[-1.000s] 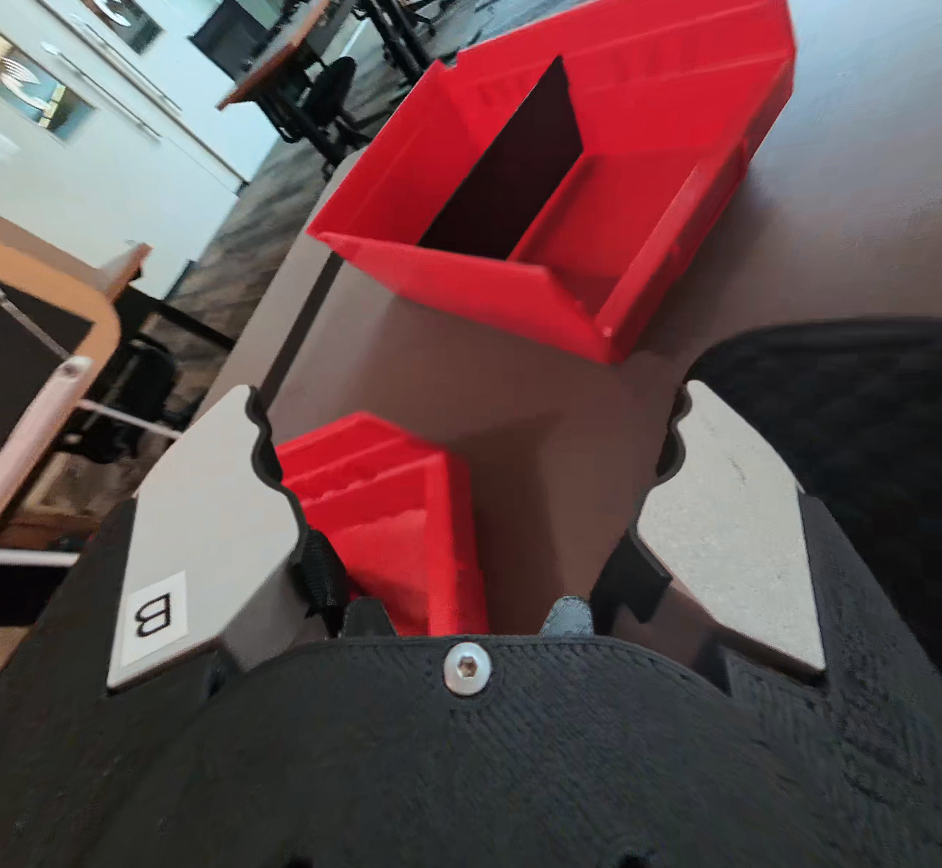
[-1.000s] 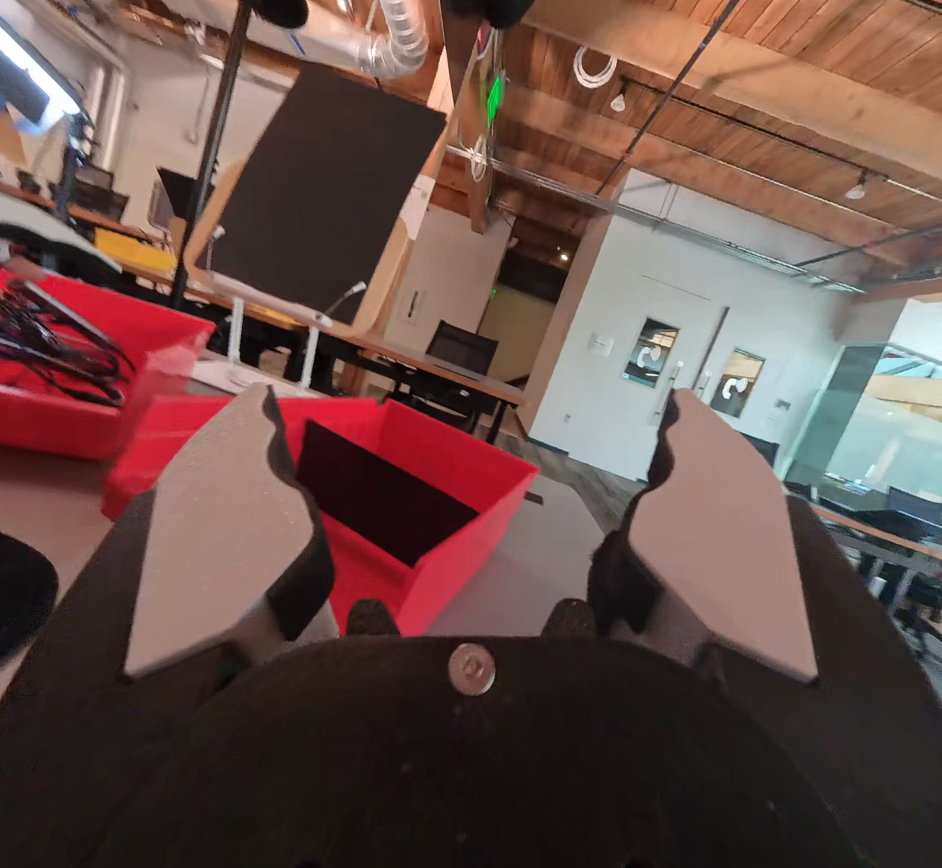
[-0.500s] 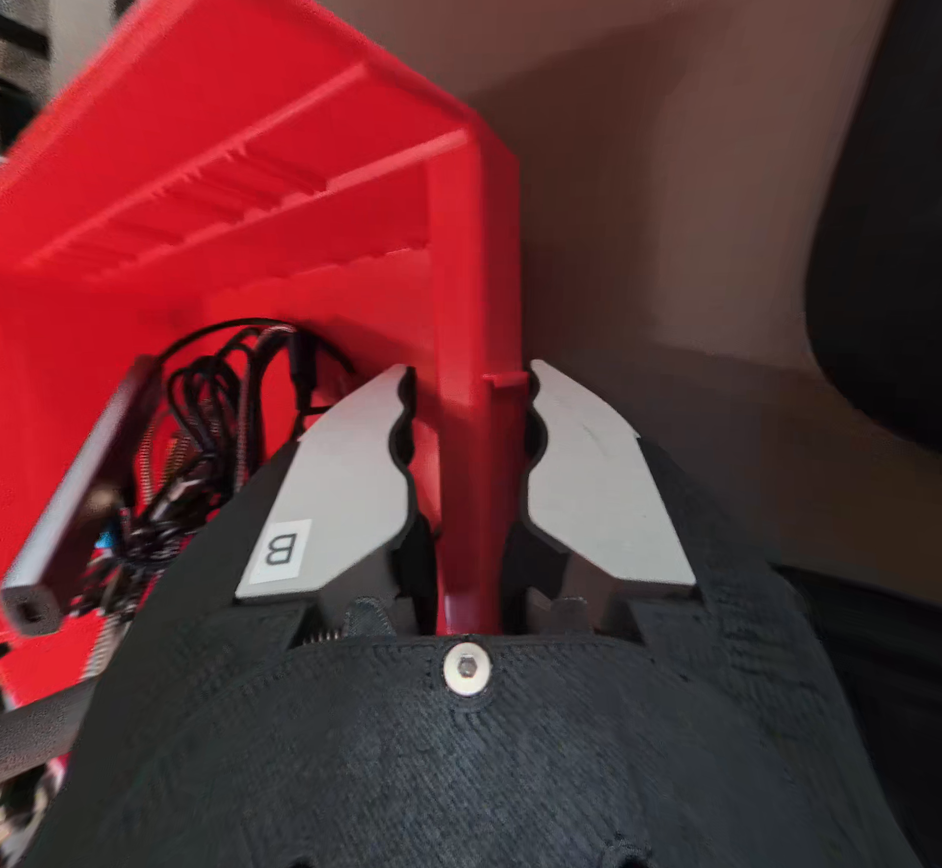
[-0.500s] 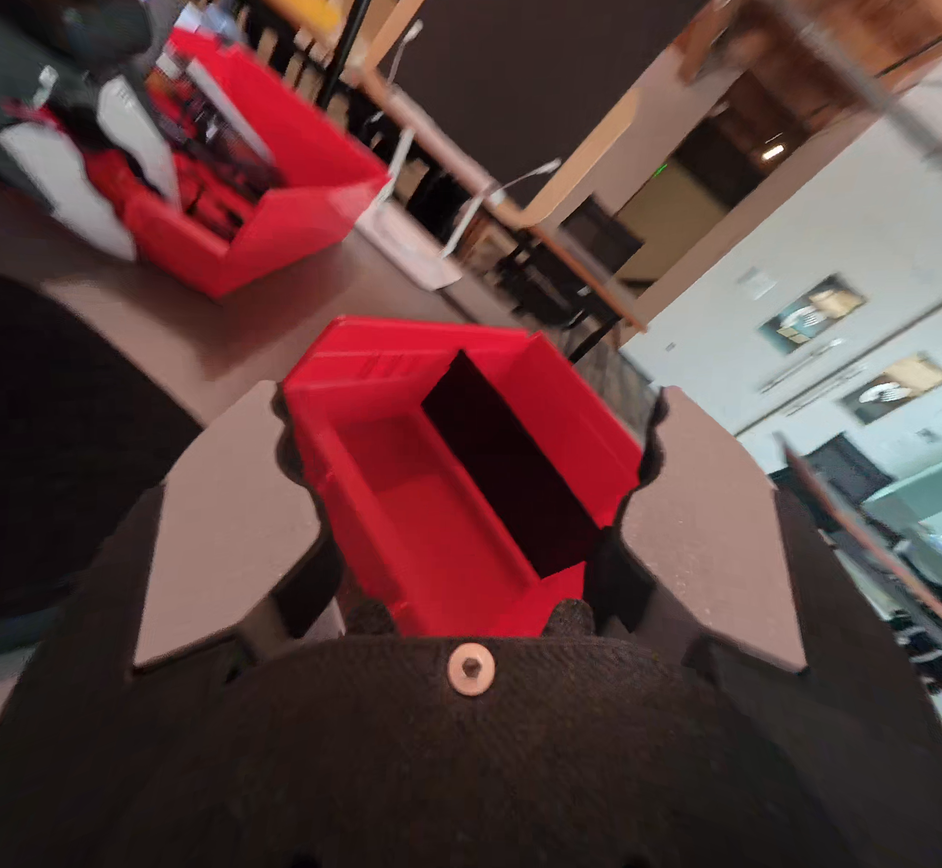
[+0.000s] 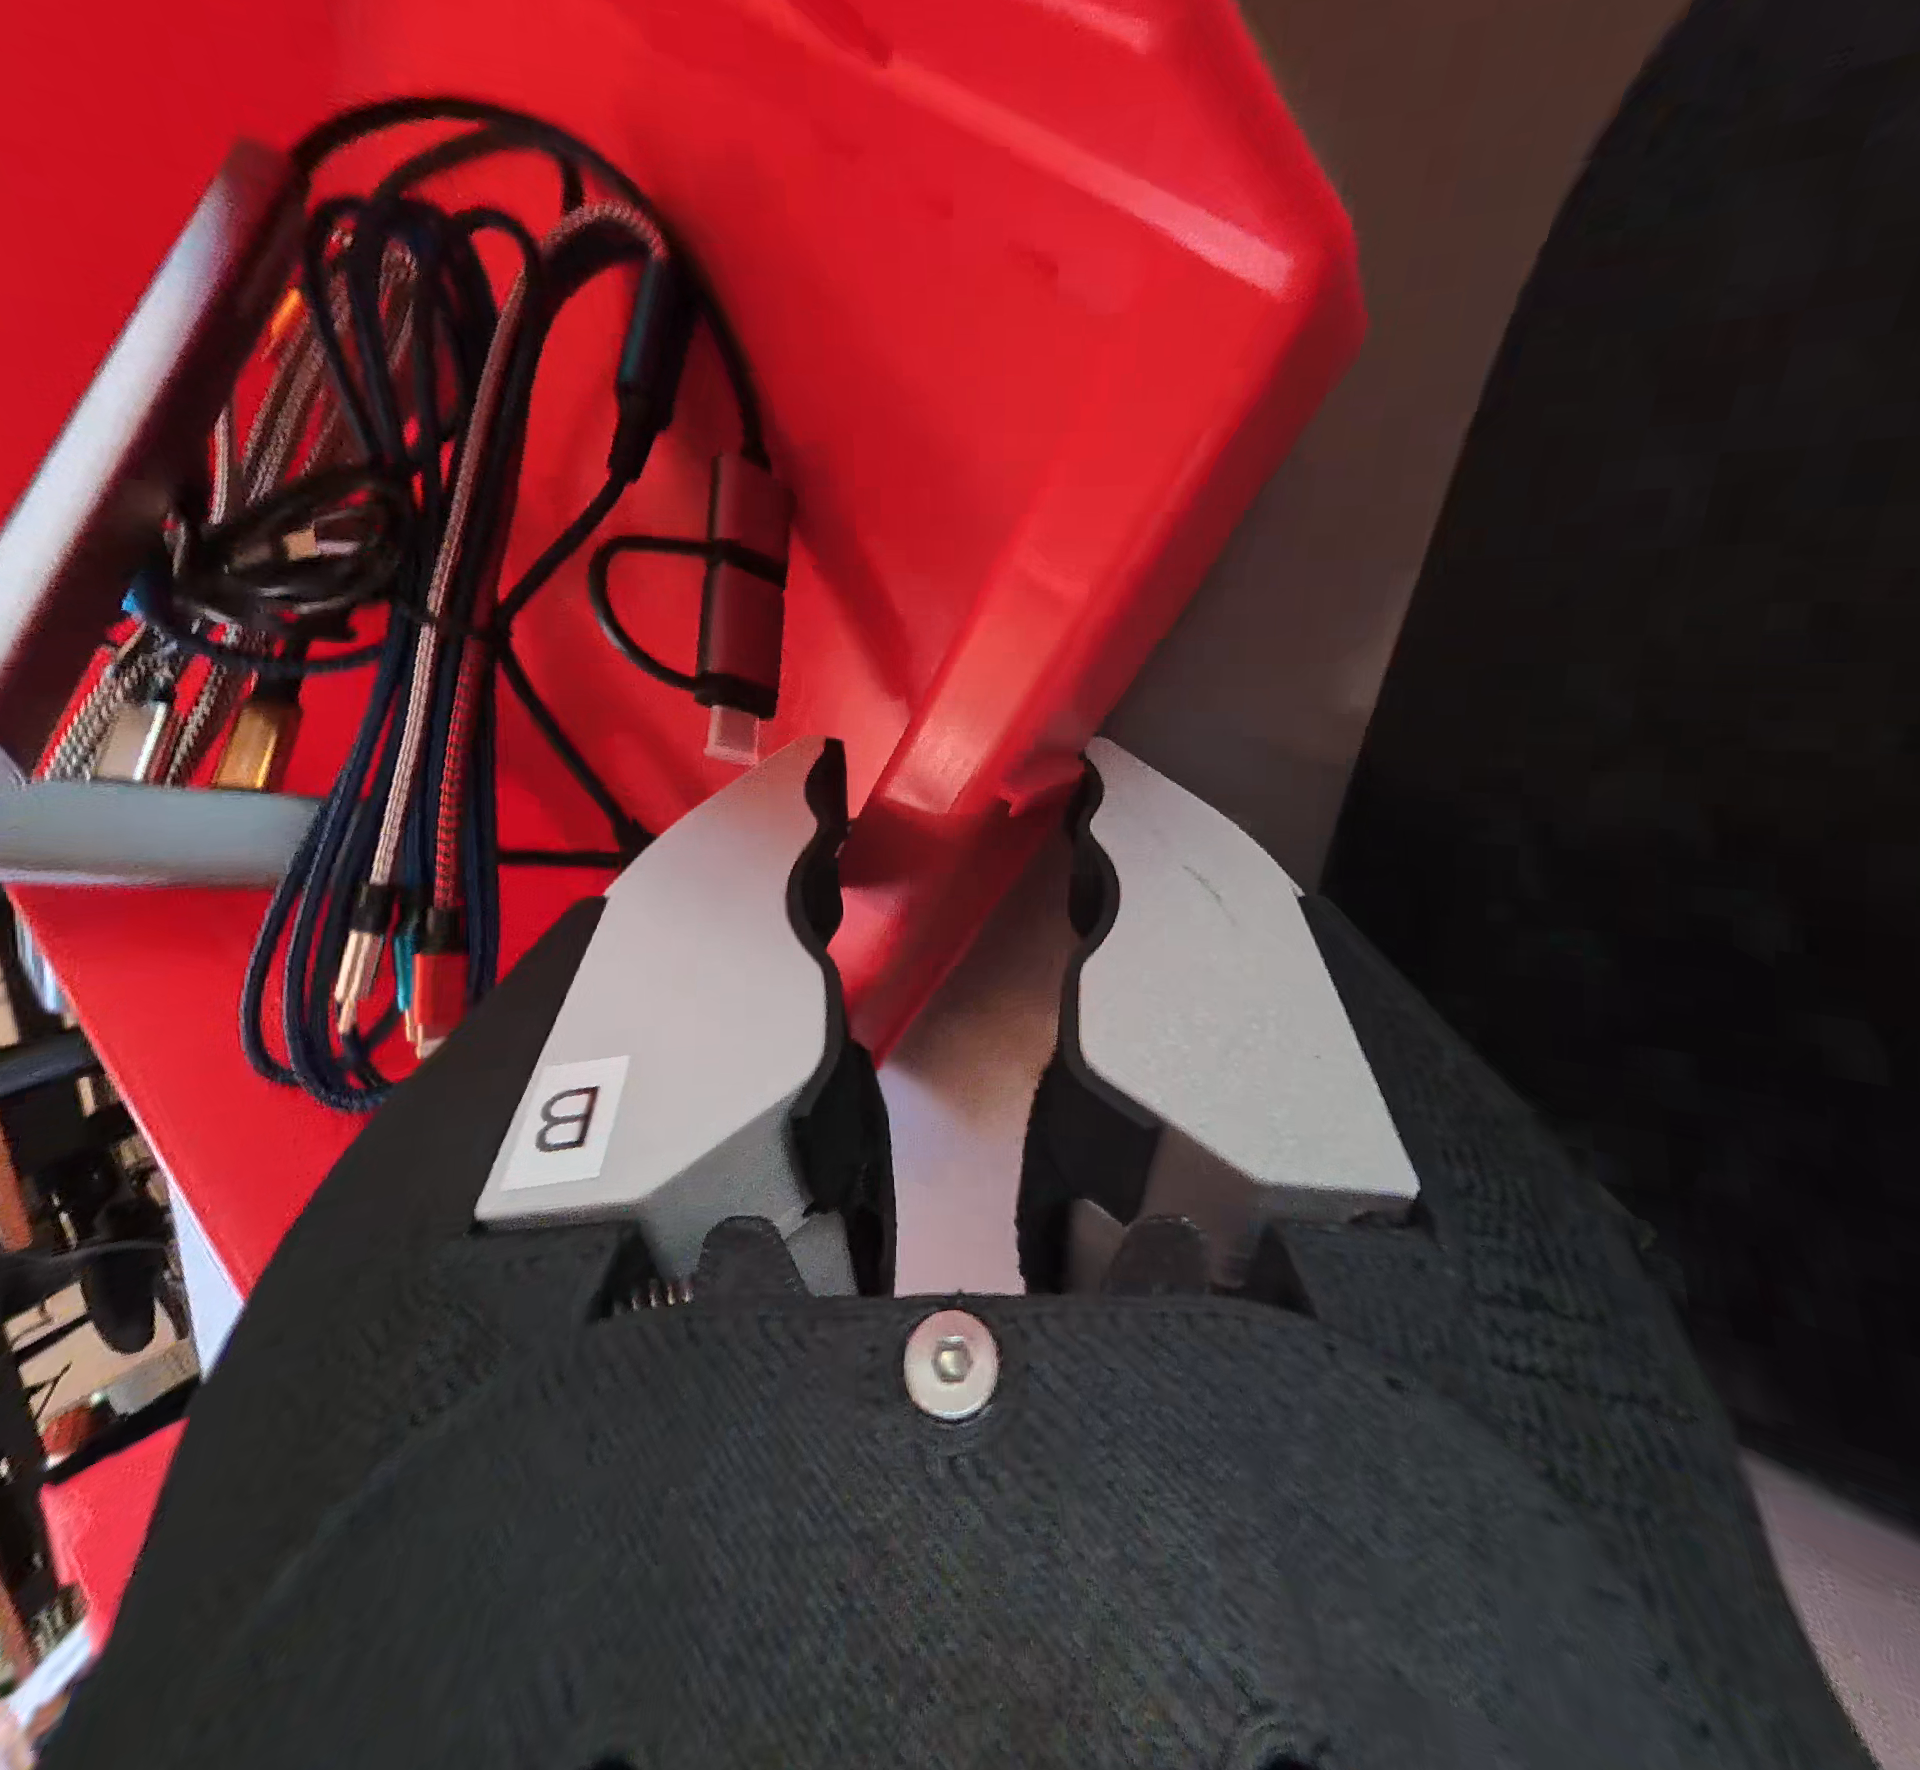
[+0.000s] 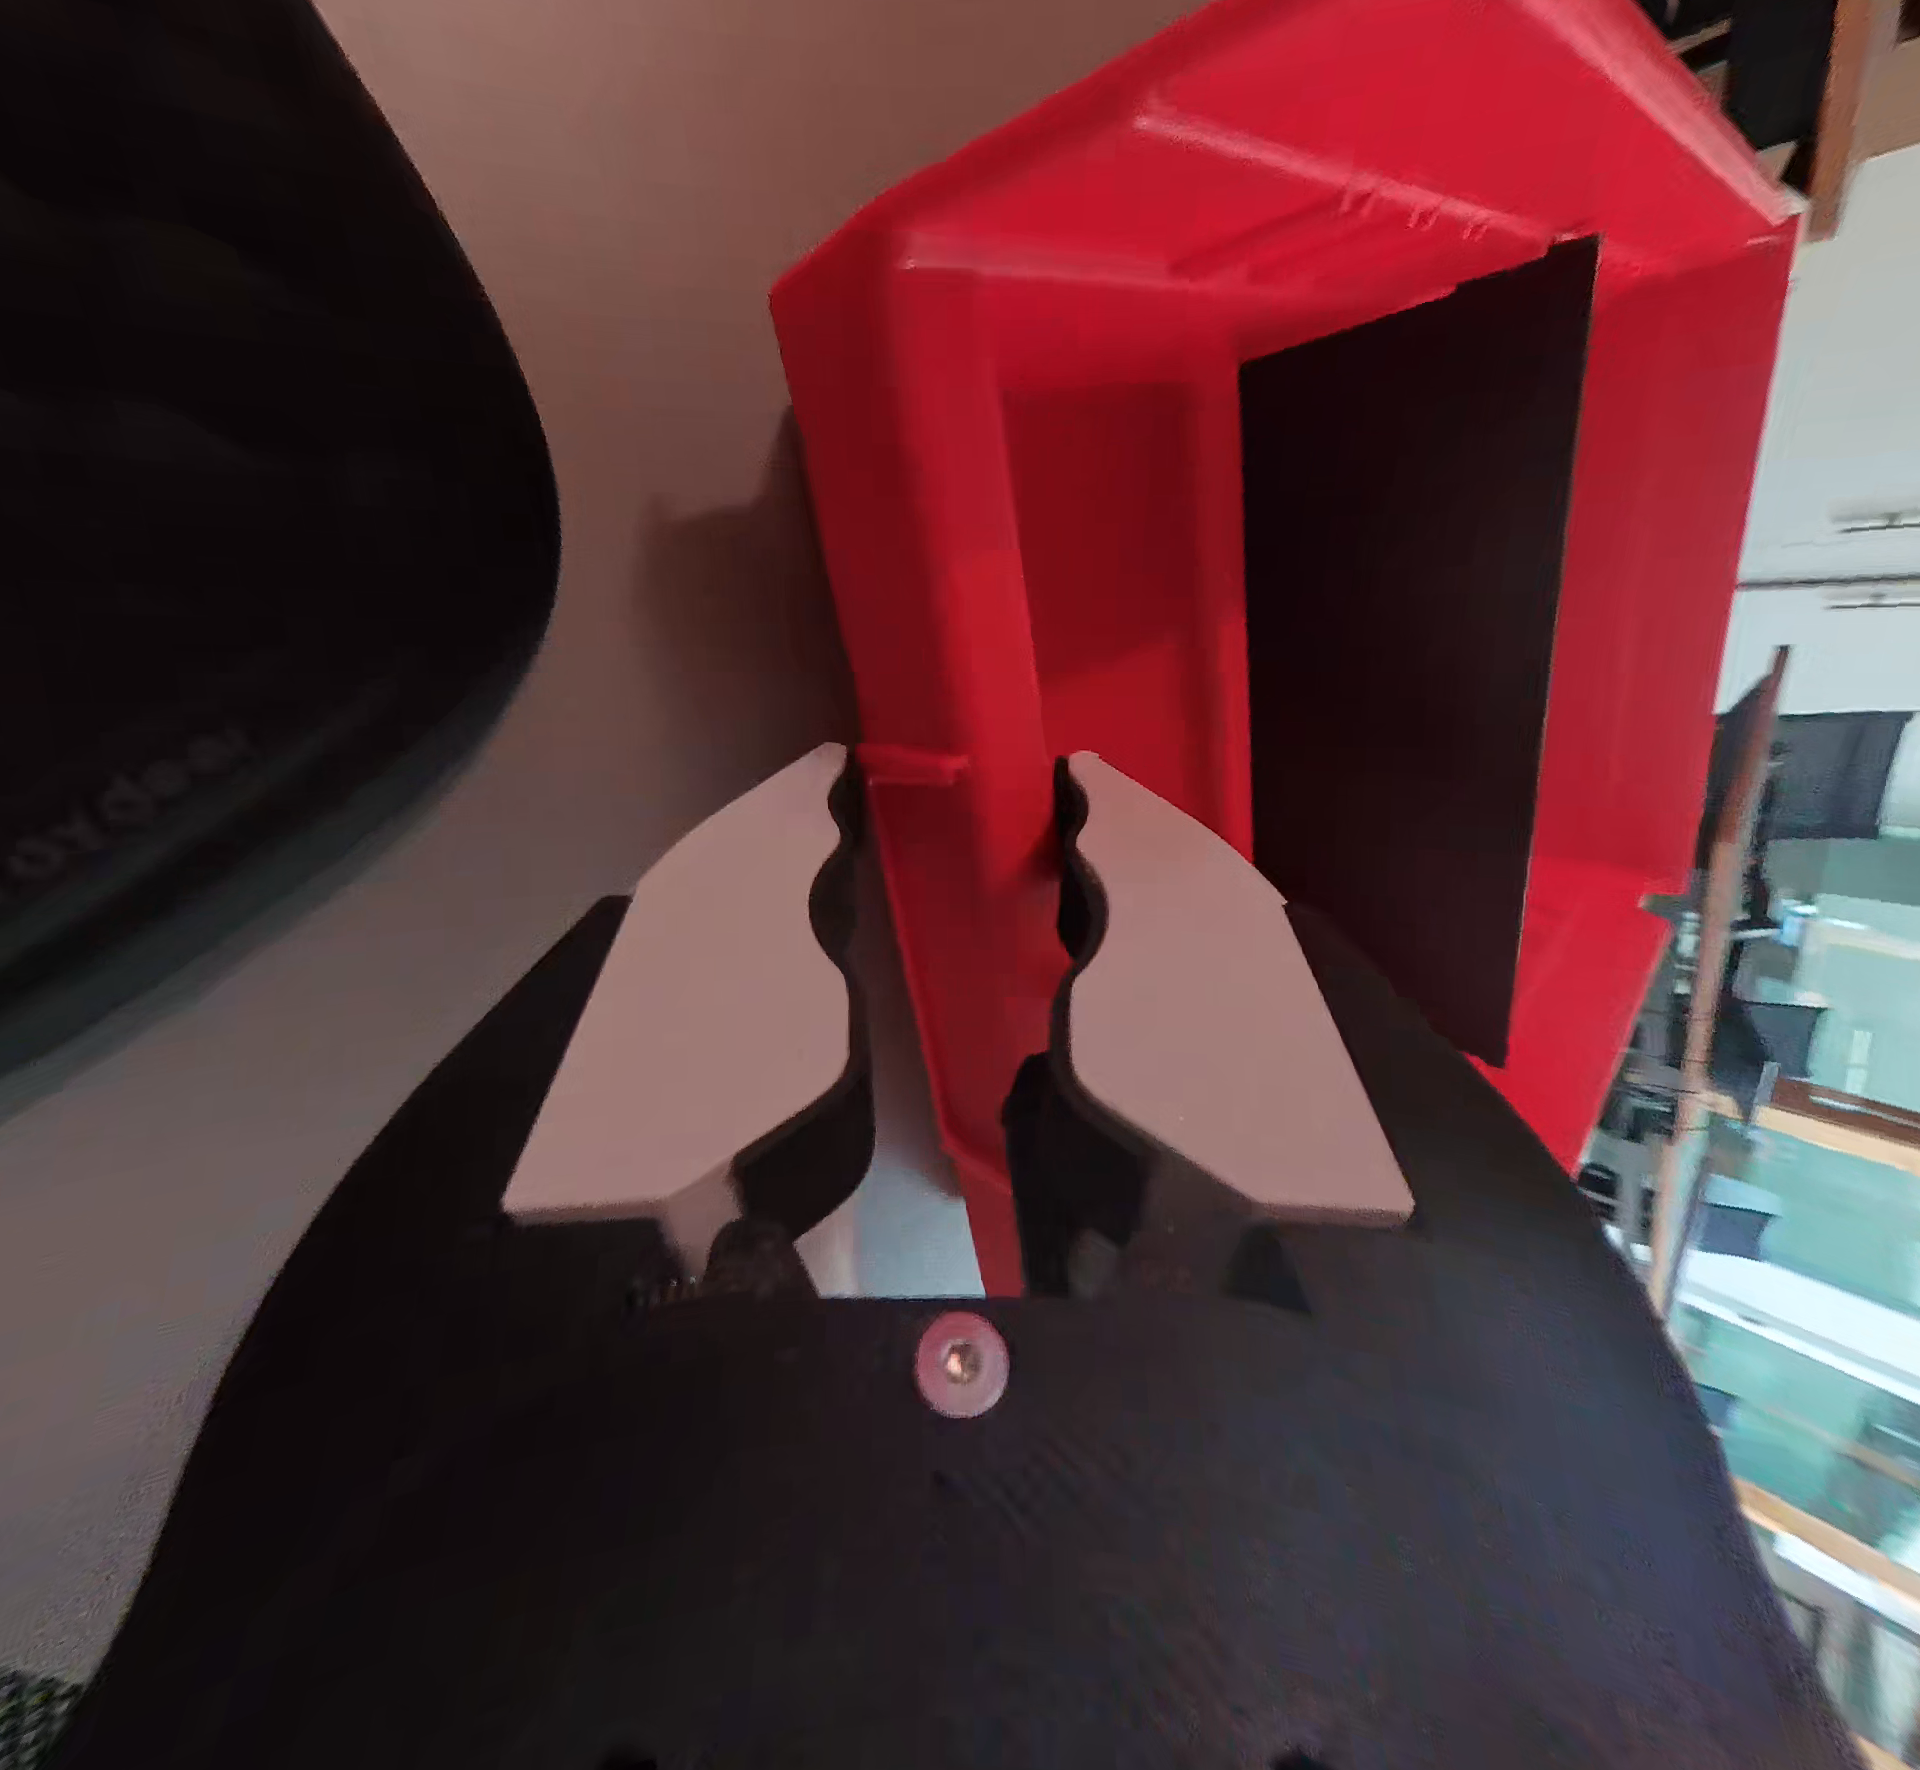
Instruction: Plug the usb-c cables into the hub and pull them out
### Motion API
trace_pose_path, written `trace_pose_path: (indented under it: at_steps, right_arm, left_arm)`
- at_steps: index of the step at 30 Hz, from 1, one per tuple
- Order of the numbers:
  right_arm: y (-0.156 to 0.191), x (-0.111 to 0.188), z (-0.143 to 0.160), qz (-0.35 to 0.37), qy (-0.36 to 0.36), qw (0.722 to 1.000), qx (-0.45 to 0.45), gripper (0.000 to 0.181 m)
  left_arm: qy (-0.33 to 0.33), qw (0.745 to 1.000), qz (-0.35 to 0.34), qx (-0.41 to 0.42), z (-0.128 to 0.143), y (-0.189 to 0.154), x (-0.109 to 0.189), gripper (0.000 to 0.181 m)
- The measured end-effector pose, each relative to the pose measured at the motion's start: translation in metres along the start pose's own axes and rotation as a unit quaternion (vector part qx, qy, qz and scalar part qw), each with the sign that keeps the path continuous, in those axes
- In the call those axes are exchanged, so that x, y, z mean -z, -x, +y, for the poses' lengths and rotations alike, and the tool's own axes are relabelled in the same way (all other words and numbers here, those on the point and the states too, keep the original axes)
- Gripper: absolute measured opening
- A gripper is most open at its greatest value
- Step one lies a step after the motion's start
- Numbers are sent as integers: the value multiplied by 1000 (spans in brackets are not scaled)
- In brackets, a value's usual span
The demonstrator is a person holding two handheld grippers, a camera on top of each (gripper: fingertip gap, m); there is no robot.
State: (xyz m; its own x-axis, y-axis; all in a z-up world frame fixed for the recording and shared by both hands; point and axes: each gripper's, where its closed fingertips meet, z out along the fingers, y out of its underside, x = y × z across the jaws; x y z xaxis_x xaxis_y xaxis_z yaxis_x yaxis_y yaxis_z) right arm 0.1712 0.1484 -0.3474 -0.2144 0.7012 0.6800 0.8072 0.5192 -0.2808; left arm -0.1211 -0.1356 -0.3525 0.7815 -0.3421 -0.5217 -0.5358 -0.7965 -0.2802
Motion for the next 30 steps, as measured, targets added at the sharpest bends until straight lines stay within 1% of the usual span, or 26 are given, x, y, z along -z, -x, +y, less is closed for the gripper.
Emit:
trace_pose_path:
  at_steps: [2,9,12,15,18,20,21,22,24,25,26,27,28,29,30]
  right_arm:
    - [-1,0,4,6,1,1000,8,35]
    - [-5,7,29,11,8,1000,19,36]
    - [-9,8,43,30,22,999,25,37]
    - [-14,9,55,52,20,998,24,37]
    - [-17,10,63,63,20,998,17,38]
    - [-17,11,64,67,16,998,14,39]
    - [-18,12,64,71,14,997,10,41]
    - [-20,13,63,75,7,997,0,47]
    - [-23,19,61,77,-15,996,-31,59]
    - [-26,24,59,79,-34,995,-50,65]
    - [-29,31,55,83,-62,992,-70,72]
    - [-35,39,50,92,-94,987,-91,78]
    - [-43,50,43,106,-138,978,-115,76]
    - [-52,64,30,123,-200,962,-142,76]
    - [-62,84,15,137,-278,936,-168,79]
  left_arm:
    - [-5,1000,-3,6,16,-2,8,40]
    - [35,997,-40,55,69,-15,36,38]
    - [70,993,-40,91,100,-24,52,38]
    - [118,985,-34,118,127,-35,68,37]
    - [157,978,-20,134,144,-46,81,36]
    - [159,978,-11,134,152,-49,85,35]
    - [145,980,-7,137,152,-49,85,35]
    - [119,982,-1,149,149,-48,85,43]
    - [55,982,8,179,134,-45,90,89]
    - [20,982,2,188,126,-39,97,108]
    - [-21,981,-4,192,115,-33,106,123]
    - [-69,979,-21,193,102,-24,118,132]
    - [-118,973,-45,194,89,-13,132,138]
    - [-170,964,-72,193,76,-2,147,144]
    - [-229,950,-103,185,62,10,164,144]
